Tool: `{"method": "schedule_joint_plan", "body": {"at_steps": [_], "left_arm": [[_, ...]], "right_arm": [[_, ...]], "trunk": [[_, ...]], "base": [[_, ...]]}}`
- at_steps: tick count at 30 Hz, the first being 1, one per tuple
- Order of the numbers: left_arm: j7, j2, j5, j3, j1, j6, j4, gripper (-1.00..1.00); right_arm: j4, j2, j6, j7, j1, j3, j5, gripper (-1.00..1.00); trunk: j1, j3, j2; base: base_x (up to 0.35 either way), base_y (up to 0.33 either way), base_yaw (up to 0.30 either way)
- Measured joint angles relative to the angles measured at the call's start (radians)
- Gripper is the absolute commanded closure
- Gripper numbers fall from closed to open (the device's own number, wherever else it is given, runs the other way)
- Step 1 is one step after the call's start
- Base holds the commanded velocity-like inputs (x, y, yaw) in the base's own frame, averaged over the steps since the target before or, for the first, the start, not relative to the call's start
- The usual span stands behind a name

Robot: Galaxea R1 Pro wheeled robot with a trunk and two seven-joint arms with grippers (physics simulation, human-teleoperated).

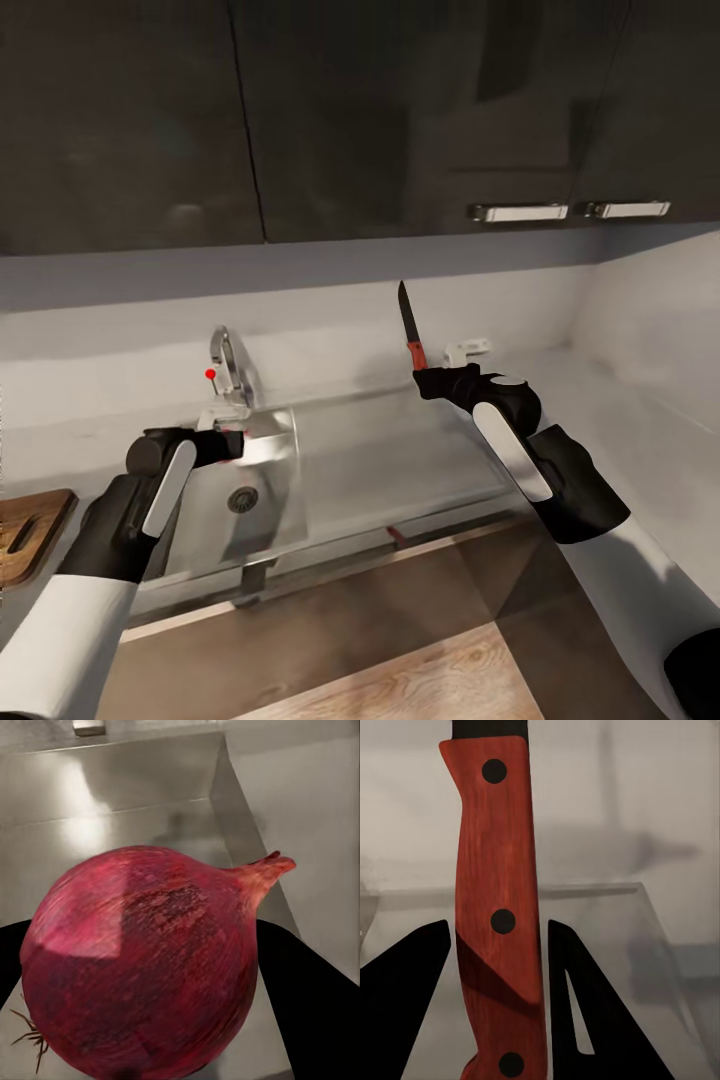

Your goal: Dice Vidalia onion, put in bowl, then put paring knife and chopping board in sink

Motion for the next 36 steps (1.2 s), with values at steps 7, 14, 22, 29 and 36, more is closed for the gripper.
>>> {"method": "schedule_joint_plan", "body": {"at_steps": [7, 14, 22, 29, 36], "left_arm": [[0.000, 0.000, 0.001, 0.000, 0.001, 0.003, -0.003, 1.00], [0.000, 0.004, 0.001, 0.001, 0.001, 0.003, 0.001, 1.00], [0.000, 0.009, 0.002, 0.001, 0.001, 0.003, 0.003, 1.00], [0.000, 0.010, 0.001, 0.001, 0.001, 0.003, 0.003, 1.00], [0.000, 0.011, 0.002, 0.001, 0.001, 0.003, 0.003, 1.00]], "right_arm": [[0.000, 0.000, 0.000, 0.000, 0.000, 0.000, 0.000, 1.00], [0.000, 0.000, 0.000, 0.000, 0.000, 0.000, 0.000, 1.00], [0.000, 0.000, -0.001, 0.000, 0.000, 0.001, -0.001, 1.00], [0.000, 0.000, -0.002, 0.000, 0.000, 0.001, 0.000, 1.00], [0.001, 0.000, -0.002, 0.000, 0.000, 0.001, 0.000, 1.00]], "trunk": [[0.000, 0.011, 0.000], [0.000, 0.016, 0.000], [0.000, 0.016, 0.000], [0.000, 0.016, 0.000], [0.000, 0.016, 0.000]], "base": [[0.000, 0.258, 0.000], [0.000, 0.304, 0.000], [-0.032, 0.309, 0.006], [-0.111, 0.126, 0.120], [-0.009, 0.006, 0.158]]}}
